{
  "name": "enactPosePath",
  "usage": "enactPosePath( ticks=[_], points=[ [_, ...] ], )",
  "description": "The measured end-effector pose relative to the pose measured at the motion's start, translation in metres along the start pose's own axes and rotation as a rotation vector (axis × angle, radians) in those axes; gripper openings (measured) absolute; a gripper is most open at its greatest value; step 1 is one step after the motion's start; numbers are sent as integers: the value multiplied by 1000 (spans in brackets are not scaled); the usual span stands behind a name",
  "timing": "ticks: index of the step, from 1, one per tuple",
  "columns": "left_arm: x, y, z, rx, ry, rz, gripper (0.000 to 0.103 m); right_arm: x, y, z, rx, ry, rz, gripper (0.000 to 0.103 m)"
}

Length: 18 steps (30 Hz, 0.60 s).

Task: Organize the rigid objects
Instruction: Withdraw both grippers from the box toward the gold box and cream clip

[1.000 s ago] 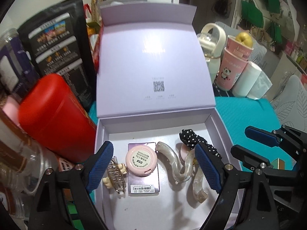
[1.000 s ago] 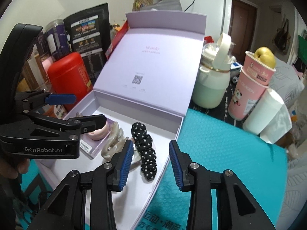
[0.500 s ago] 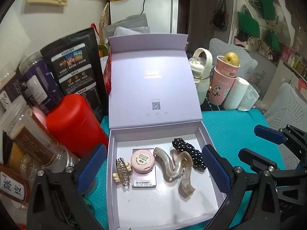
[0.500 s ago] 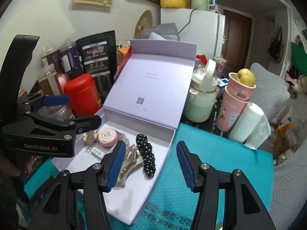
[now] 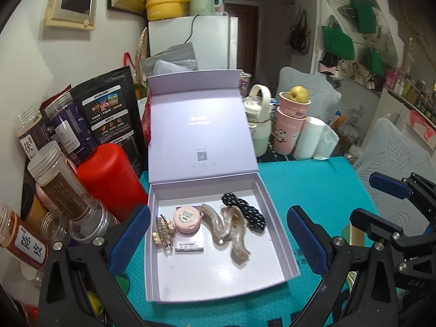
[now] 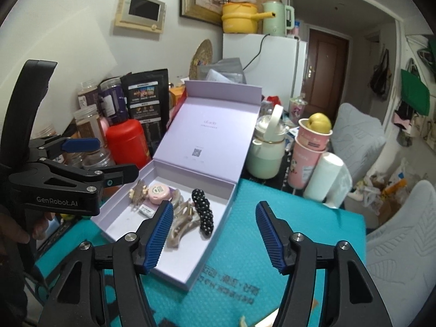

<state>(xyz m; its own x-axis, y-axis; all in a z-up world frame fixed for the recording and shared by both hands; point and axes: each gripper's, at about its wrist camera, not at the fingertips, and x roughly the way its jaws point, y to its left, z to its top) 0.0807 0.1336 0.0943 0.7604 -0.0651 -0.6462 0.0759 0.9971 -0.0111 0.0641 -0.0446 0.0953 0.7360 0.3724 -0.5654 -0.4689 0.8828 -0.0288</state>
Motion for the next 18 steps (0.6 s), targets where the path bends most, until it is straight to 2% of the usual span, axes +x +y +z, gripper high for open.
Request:
enactPosePath(
  ticks=[9,18],
  points=[
    [-25,-26,-22,30,-7,-48,102,-44,-1,-25,18,-26,-24,64],
    [-39,-49,-52,52,-10,-87,102,-68,-7,-63,59,-6,-50,64]
  ],
)
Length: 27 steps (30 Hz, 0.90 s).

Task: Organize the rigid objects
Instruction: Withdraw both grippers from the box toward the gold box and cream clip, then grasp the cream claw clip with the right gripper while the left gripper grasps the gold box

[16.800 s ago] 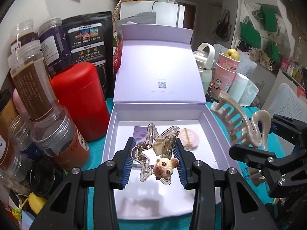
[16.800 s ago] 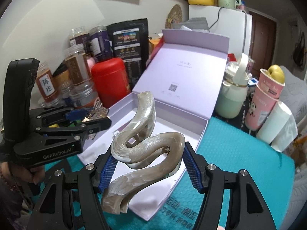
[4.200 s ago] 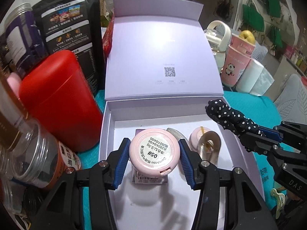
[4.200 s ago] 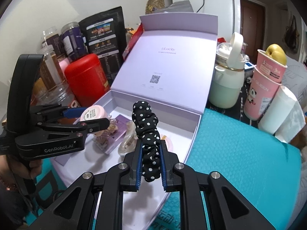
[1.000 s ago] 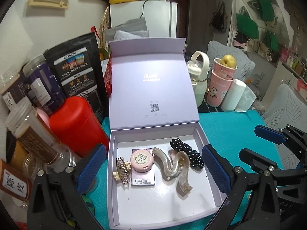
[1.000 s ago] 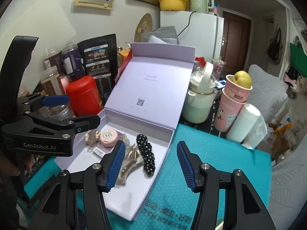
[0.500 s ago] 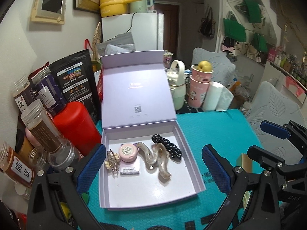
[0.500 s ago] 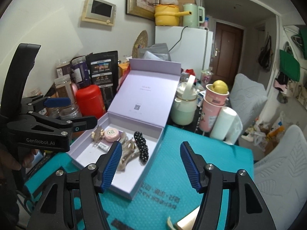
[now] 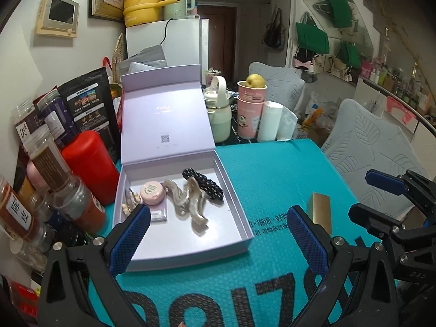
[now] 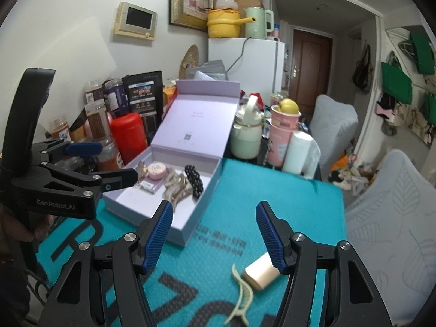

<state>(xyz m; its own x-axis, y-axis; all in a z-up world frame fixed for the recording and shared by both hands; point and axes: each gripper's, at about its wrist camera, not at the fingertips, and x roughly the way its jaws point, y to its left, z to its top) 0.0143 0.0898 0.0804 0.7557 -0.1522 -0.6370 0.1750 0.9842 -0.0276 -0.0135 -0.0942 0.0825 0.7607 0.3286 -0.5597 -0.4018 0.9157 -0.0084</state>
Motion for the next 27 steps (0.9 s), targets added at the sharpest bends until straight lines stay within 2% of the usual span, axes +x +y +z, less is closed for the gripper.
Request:
enactPosePath(
  ticks=[15,27],
  points=[
    [-4,-37,-50,15,35,-46,102,-7,-20,-67,96,88,-27,64],
    [17,-50,-81,-7,97,-97,102,15,-34,-106,147,147,-30,64]
  ],
)
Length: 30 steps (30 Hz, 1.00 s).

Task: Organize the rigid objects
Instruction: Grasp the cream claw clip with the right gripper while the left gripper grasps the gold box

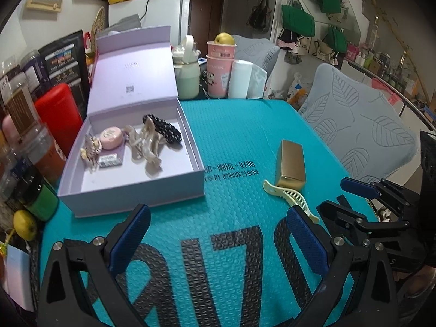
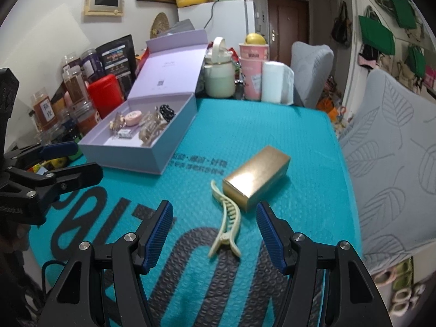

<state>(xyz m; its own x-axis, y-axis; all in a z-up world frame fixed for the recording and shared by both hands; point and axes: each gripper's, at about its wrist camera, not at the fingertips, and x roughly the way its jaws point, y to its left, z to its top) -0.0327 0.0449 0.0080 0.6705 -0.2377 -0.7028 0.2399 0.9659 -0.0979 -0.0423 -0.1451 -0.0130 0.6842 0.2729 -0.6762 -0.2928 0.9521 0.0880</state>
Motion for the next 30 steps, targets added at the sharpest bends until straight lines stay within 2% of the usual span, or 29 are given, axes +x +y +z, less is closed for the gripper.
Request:
enactPosePath(
  ticks=[5,11,17,21,25,30],
  points=[
    [21,-3,-5,-15,37,-40,102,20,-8,-10,7,50,-3,64],
    [45,-7,1,-13,72,-49,102,45,-17,-16,7,107,-6,62],
    [63,-12,13,0,86,-60,102,69,-22,-15,5,165,6,47],
    [74,-18,22,15,89,-76,102,75,-21,-15,-18,172,11,43],
    [85,-27,35,34,90,-108,102,75,-22,-12,-38,176,-4,20],
    [100,-43,47,93,109,-147,102,70,-31,-13,-46,199,6,20]
  ],
)
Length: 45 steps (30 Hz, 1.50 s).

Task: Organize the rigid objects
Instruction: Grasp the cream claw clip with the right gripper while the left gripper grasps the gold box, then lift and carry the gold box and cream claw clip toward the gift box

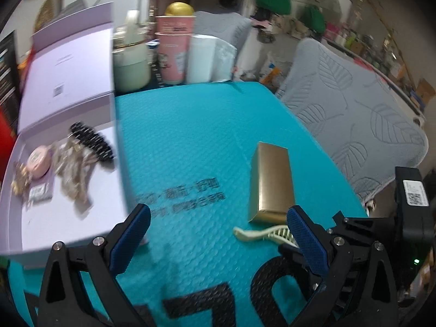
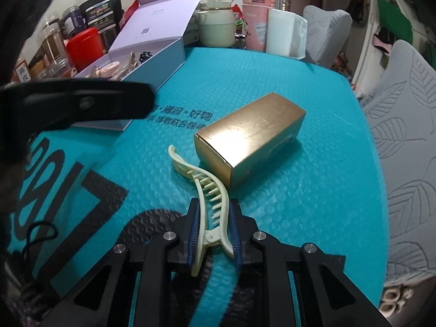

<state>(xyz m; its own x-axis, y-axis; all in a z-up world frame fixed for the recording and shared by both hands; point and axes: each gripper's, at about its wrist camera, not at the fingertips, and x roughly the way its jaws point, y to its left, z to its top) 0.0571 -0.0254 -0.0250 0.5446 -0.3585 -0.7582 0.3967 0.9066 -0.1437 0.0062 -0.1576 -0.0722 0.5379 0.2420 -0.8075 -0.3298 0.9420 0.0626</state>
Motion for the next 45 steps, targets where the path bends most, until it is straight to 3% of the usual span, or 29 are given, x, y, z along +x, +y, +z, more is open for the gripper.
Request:
enactPosePath(
  ticks=[12,17,19,23,25,26,32,45],
  points=[
    [61,-44,21,112,71,-72,101,-26,-36,-30,72,46,-130,20],
    [75,-50,31,121,75,-56,101,-24,-48,-27,91,45,-151,20],
    [78,-50,34,122,68,-32,86,-21,-48,-24,84,42,-161,20],
    [88,-49,34,115,97,-20,71,-22,-55,-25,102,35,-154,20],
    [92,-49,32,107,117,-26,47,-21,-55,-25,108,32,-159,20],
    [93,-49,31,104,124,-19,44,-20,-55,-23,108,31,-160,20],
    [83,-42,22,77,124,18,44,-21,-53,-24,120,27,-166,20],
    [19,-14,-22,36,71,93,44,-14,-31,-19,73,31,-119,20]
  ],
)
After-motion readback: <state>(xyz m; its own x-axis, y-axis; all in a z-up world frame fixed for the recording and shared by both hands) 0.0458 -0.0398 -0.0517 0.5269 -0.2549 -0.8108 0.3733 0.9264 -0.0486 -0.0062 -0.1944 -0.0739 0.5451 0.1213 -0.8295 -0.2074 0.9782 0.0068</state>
